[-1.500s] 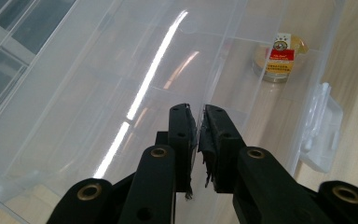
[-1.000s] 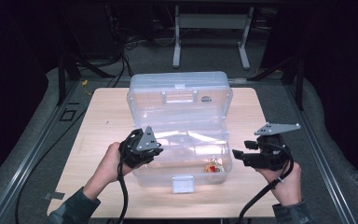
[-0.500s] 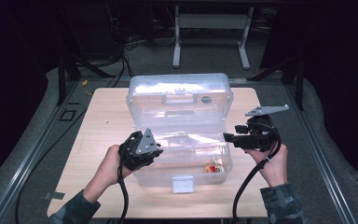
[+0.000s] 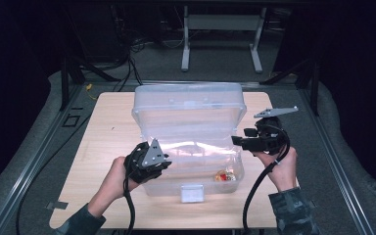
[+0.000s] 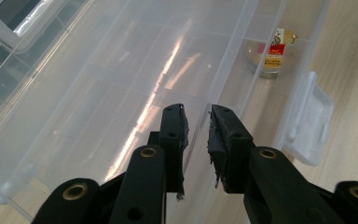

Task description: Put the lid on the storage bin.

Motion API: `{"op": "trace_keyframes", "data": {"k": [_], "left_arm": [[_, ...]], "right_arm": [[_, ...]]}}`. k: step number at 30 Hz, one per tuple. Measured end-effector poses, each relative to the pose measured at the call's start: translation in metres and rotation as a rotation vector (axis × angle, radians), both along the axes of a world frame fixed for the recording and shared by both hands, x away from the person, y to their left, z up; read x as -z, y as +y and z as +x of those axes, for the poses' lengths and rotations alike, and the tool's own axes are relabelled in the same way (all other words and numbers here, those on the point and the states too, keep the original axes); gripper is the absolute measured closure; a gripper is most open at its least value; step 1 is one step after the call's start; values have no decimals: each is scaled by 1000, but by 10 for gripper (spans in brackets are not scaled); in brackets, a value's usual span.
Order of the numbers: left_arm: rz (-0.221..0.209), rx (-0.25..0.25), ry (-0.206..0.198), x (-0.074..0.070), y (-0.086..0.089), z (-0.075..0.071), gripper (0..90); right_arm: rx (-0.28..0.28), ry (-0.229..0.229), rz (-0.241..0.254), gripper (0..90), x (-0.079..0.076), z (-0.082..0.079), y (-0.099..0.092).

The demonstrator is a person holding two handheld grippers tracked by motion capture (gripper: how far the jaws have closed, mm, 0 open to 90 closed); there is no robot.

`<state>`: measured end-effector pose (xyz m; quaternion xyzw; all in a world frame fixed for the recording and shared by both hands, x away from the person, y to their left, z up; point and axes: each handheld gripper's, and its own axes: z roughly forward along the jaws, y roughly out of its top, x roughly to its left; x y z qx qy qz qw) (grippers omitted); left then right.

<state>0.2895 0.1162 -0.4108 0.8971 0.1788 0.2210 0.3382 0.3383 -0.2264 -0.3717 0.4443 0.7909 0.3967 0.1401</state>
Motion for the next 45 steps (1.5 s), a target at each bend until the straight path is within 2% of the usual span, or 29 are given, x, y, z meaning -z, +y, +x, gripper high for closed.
{"op": "trace_keyframes", "data": {"k": [6,9,11,14,16,18,21,22,23,24,28,35,40,45], "left_arm": [[-15,-13,28,2,1,-5,619],[-17,-7,47,3,2,-4,634],[-1,1,50,4,3,-4,672],[-10,3,68,7,2,-6,649],[-19,5,91,9,4,-8,606],[-28,-5,99,10,6,-12,556],[-29,-7,120,9,10,-19,435],[-16,-2,128,8,12,-22,404],[-25,-3,131,7,14,-25,359],[-40,-7,137,6,17,-28,325],[-44,-29,153,4,31,-38,222],[-103,-71,170,1,70,-56,156],[-100,-171,195,13,102,-52,145],[-86,-230,232,27,118,-43,133]], "right_arm": [[1,3,8,414,2,1,0],[1,2,8,413,3,2,1],[1,3,10,412,3,2,1],[2,3,9,412,4,2,2],[-5,16,20,411,5,1,2],[-5,19,10,412,7,0,3],[-5,21,11,408,10,-4,4],[-1,21,13,407,11,-5,4],[-2,28,17,407,13,-7,3],[-3,27,21,405,14,-8,3],[4,36,15,393,18,-13,1],[12,55,11,360,26,-19,-1],[6,51,7,328,29,-27,0],[-17,58,-10,304,29,-35,1]]}}
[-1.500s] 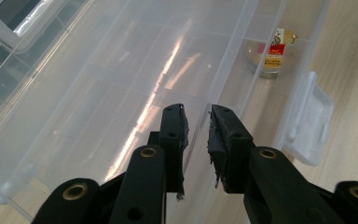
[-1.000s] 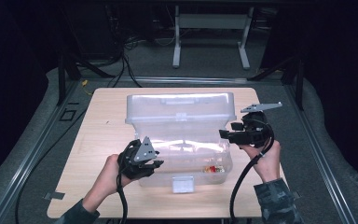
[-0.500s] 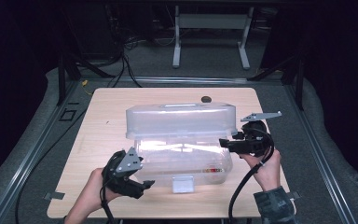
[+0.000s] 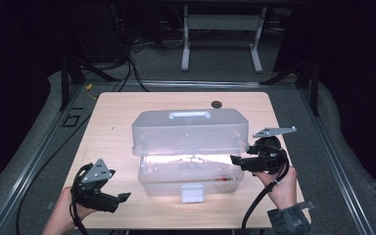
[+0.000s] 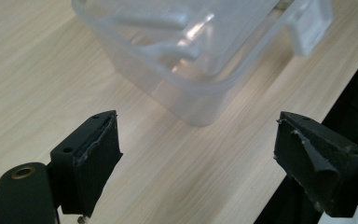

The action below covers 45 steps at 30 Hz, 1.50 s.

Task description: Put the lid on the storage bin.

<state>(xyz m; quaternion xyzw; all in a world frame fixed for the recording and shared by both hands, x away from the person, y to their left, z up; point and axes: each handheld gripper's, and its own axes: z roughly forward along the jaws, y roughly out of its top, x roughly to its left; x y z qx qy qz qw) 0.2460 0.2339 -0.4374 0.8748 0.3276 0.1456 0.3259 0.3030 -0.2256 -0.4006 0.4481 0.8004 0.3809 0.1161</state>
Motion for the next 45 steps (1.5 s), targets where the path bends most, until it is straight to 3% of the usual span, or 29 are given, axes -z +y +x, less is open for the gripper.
{"op": "trace_keyframes", "data": {"k": [4,10,17,22,26,30,37,42,45], "left_arm": [[-1,-16,38,9,7,6,122],[-10,-44,53,17,15,11,114],[-1,-99,89,31,26,19,63],[-1,-142,85,35,35,21,20],[4,-176,80,42,42,24,1],[38,-214,76,54,47,28,1],[100,-269,74,88,51,41,0],[98,-305,53,104,53,47,0],[91,-312,49,112,54,49,0]], "right_arm": [[-17,4,-17,264,0,-8,0],[-33,31,-35,198,5,-21,-1],[-54,66,-54,143,23,-31,-3],[-47,86,-67,95,37,-43,-12],[-2,96,-85,54,48,-51,-28],[74,99,-100,38,61,-52,-48],[190,103,-121,21,92,-44,-75],[226,111,-125,19,110,-33,-83],[249,79,-131,22,116,-30,-86]]}}
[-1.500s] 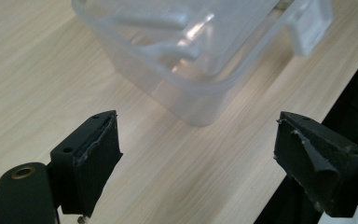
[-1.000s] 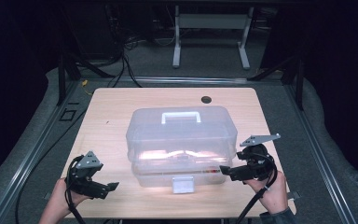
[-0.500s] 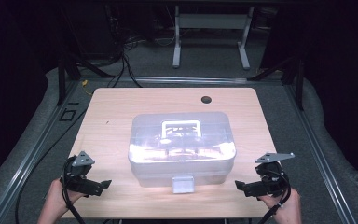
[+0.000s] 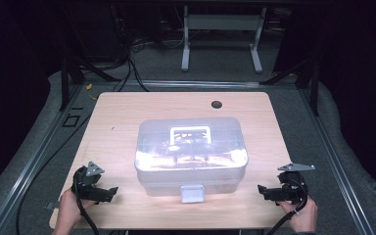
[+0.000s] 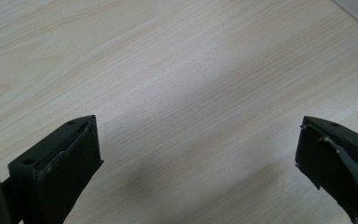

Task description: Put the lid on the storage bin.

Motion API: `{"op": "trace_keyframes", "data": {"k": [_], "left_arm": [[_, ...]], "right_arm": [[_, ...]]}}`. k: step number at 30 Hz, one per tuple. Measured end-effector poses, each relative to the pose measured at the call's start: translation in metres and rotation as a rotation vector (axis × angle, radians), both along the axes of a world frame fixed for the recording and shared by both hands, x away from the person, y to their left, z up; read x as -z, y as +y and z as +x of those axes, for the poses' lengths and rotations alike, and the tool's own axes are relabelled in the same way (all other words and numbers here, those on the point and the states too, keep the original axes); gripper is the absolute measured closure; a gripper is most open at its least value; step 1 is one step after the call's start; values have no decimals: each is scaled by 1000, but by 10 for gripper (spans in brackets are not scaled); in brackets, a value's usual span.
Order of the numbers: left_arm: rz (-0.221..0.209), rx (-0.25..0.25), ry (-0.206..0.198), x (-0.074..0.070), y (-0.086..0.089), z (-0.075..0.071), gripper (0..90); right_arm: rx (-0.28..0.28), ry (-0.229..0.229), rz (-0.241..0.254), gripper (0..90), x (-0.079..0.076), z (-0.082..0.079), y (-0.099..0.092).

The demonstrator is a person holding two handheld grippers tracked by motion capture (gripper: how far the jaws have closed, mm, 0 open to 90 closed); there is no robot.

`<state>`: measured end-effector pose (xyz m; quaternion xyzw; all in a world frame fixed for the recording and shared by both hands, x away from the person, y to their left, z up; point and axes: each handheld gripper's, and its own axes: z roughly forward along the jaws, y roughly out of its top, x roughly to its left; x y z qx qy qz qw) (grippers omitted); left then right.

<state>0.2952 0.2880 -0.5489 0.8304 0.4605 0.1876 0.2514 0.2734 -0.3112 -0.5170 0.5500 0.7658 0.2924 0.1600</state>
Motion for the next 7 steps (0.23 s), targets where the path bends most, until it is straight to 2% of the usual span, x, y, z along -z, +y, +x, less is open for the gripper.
{"op": "trace_keyframes", "data": {"k": [7], "left_arm": [[-10,-5,-3,8,2,3,0]], "right_arm": [[2,18,9,0,14,10,0]]}}
